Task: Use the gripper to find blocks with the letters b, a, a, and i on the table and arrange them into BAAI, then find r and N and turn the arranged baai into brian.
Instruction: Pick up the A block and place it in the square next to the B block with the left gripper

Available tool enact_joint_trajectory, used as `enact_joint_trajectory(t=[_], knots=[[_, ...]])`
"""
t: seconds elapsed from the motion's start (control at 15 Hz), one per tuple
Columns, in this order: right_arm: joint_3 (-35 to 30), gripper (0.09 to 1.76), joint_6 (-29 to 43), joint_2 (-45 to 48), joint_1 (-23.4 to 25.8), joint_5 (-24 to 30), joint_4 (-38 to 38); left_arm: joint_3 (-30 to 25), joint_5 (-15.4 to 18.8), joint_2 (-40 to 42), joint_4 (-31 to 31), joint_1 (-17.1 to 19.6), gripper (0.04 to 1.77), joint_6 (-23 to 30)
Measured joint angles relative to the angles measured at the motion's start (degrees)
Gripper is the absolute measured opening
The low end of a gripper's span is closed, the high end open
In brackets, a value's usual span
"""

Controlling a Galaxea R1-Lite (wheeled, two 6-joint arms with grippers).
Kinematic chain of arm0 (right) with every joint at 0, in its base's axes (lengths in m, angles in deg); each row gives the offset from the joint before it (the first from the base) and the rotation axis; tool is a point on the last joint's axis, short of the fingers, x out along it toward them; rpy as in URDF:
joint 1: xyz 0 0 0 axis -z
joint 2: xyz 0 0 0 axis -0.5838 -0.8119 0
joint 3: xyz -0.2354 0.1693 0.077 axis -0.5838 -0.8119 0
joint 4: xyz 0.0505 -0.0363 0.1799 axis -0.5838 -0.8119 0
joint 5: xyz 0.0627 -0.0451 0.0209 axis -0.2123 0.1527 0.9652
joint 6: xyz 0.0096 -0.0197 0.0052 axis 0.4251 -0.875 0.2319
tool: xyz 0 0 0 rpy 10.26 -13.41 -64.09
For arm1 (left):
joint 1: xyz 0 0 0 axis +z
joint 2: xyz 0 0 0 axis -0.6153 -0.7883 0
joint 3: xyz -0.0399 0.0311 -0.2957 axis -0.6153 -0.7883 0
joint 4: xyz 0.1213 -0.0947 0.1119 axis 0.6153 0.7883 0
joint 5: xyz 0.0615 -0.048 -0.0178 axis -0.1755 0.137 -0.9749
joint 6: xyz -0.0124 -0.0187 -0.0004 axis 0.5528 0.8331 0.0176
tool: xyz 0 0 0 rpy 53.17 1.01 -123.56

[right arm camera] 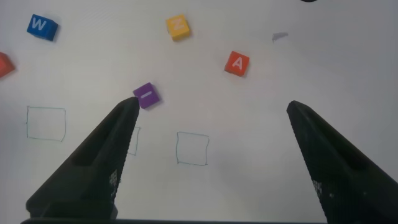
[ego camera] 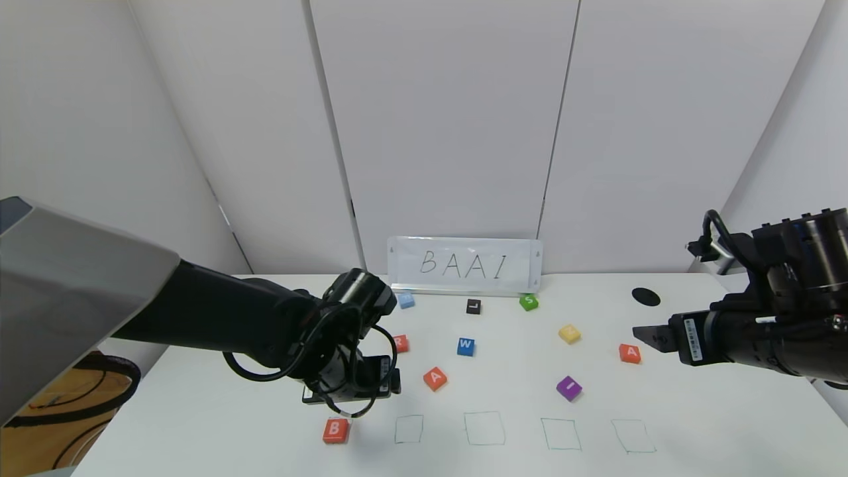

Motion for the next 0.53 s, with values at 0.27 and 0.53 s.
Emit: enact_joint_trajectory(t=[0.27, 0.53], knots=[[-0.3, 1.71, 0.0, 0.5, -0.3, 0.0, 0.0, 2.4, -2.1, -0.3, 0.0, -0.8, 1.65, 1.4], [-0.6, 1.71, 0.0, 1.3, -0.7, -0.1, 0.0, 5.4, -3.0, -0.1, 3.0, -1.4, 1.67, 3.4]])
